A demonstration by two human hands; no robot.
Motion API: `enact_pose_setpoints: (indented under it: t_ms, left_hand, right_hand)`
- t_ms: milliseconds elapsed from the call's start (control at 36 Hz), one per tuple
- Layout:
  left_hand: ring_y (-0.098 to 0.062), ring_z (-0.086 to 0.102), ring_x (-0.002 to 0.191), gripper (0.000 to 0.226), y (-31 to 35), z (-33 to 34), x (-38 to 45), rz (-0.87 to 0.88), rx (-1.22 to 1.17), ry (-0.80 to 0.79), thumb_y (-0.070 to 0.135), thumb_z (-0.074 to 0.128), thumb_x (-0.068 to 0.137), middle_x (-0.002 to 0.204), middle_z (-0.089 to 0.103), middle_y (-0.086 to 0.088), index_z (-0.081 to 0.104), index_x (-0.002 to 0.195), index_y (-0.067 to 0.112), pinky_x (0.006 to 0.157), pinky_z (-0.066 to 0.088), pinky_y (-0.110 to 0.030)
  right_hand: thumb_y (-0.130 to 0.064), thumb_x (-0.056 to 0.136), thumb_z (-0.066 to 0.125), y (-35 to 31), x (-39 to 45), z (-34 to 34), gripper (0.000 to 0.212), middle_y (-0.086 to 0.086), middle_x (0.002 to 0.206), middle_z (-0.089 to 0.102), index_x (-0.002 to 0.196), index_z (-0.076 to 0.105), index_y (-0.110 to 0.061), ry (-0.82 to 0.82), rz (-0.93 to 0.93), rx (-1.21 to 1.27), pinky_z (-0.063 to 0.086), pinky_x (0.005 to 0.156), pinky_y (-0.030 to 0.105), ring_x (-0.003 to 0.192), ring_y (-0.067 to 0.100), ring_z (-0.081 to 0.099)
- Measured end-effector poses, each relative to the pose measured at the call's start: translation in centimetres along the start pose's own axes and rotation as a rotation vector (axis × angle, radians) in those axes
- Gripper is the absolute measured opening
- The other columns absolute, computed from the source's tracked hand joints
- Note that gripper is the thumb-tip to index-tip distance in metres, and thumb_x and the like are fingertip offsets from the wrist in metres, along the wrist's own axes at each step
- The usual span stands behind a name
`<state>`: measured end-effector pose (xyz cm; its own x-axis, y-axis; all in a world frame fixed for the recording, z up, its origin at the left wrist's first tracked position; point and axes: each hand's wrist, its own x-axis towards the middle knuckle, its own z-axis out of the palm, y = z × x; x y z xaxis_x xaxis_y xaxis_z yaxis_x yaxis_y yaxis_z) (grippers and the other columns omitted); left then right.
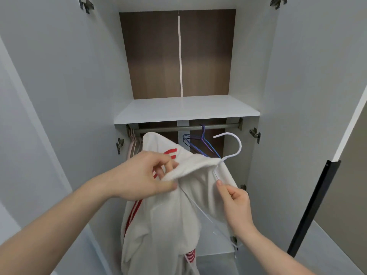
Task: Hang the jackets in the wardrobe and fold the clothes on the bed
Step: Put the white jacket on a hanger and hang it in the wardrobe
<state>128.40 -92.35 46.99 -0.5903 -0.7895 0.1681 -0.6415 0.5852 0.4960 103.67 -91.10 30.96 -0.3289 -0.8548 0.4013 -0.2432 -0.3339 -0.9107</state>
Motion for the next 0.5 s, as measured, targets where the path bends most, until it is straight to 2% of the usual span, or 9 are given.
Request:
enact_pose_setpoints:
  t_ms: [83,167,222,250,306,333,389,444,500]
  left_hand:
    - [0.008,0.064,0.105,0.029,-0.5,-0.4,0.3,-0.053,0.073,0.050,0.059,0.076,0.070,0.110,0.067,0.032,0.067,0.073,0.031,0.080,0.051,-0.022]
    - [0.006,0.050,0.118,0.026,-1.1,-0.9,1.6,0.056,0.324,0.286,0.054,0.072,0.072,0.131,0.057,0.031,0.062,0.091,0.039,0.095,0.044,-0.027]
    - [-0.003,0.042,0.127,0.038,-2.0,-1.0,2.7,0.132,0.506,0.271,0.048,0.070,0.076,0.136,0.051,0.025,0.057,0.110,0.040,0.106,0.035,-0.032]
    - [-0.005,0.047,0.121,0.033,-2.5,-0.9,3.2,0.142,0.537,0.238,0.047,0.067,0.080,0.127,0.057,0.023,0.058,0.110,0.039,0.106,0.033,-0.033]
    - [-0.004,0.056,0.086,0.016,-2.9,-0.6,4.0,0.138,0.544,0.201,0.051,0.054,0.088,0.086,0.064,0.017,0.059,0.086,0.036,0.091,0.040,-0.033]
    - [-0.005,0.053,0.072,0.027,-3.3,-0.5,4.4,0.140,0.532,0.215,0.055,0.048,0.089,0.071,0.059,0.014,0.054,0.073,0.034,0.076,0.041,-0.033]
    - [-0.005,0.049,0.063,0.037,-3.7,-0.6,5.0,0.149,0.505,0.264,0.061,0.041,0.083,0.062,0.052,0.011,0.044,0.061,0.031,0.057,0.036,-0.031]
    - [-0.007,0.049,0.060,0.038,-3.9,-0.9,5.5,0.136,0.491,0.310,0.063,0.042,0.077,0.058,0.051,0.009,0.042,0.059,0.029,0.051,0.033,-0.030]
    - [-0.010,0.049,0.059,0.038,-4.0,-1.2,6.1,0.121,0.438,0.339,0.062,0.044,0.076,0.058,0.053,0.010,0.045,0.058,0.028,0.051,0.033,-0.030]
  right_hand:
    - [-0.050,0.090,0.062,-1.1,0.2,-0.1,0.060,-0.006,0.059,0.014,0.059,0.018,-0.024,-0.035,-0.080,0.000,0.013,0.054,0.029,0.058,0.014,0.015]
    - [-0.052,0.088,0.061,-2.2,0.4,0.0,0.059,-0.003,0.061,0.015,0.061,0.019,-0.021,-0.075,-0.145,-0.015,0.012,0.056,0.031,0.060,0.015,0.016]
    - [-0.052,0.087,0.060,-2.9,0.5,0.1,0.058,-0.002,0.061,0.016,0.060,0.020,-0.020,-0.090,-0.175,-0.021,0.012,0.057,0.032,0.061,0.015,0.016]
    - [-0.051,0.088,0.061,-3.2,0.5,0.1,0.058,-0.002,0.061,0.016,0.060,0.021,-0.020,-0.093,-0.182,-0.021,0.012,0.058,0.032,0.061,0.015,0.016]
    - [-0.049,0.088,0.061,-3.4,0.6,0.0,0.057,-0.004,0.060,0.017,0.058,0.022,-0.021,-0.085,-0.184,-0.019,0.012,0.057,0.032,0.060,0.015,0.017]
    - [-0.049,0.089,0.061,-3.4,0.7,-0.1,0.057,-0.006,0.059,0.017,0.057,0.023,-0.022,-0.078,-0.179,-0.019,0.013,0.057,0.032,0.060,0.014,0.017]
    - [-0.047,0.089,0.061,-3.3,0.7,-0.5,0.054,-0.010,0.057,0.021,0.055,0.027,-0.024,-0.067,-0.176,-0.034,0.016,0.056,0.029,0.058,0.012,0.020]
    - [-0.038,0.091,0.066,-3.1,0.7,-1.2,0.043,-0.013,0.056,0.037,0.056,0.045,-0.026,-0.051,-0.224,-0.080,0.026,0.056,0.025,0.056,0.007,0.031]
    - [-0.017,0.092,0.071,-3.0,0.8,-2.0,0.016,-0.014,0.073,0.060,0.078,0.066,-0.025,0.022,-0.311,-0.123,0.040,0.064,0.022,0.068,0.005,0.054]
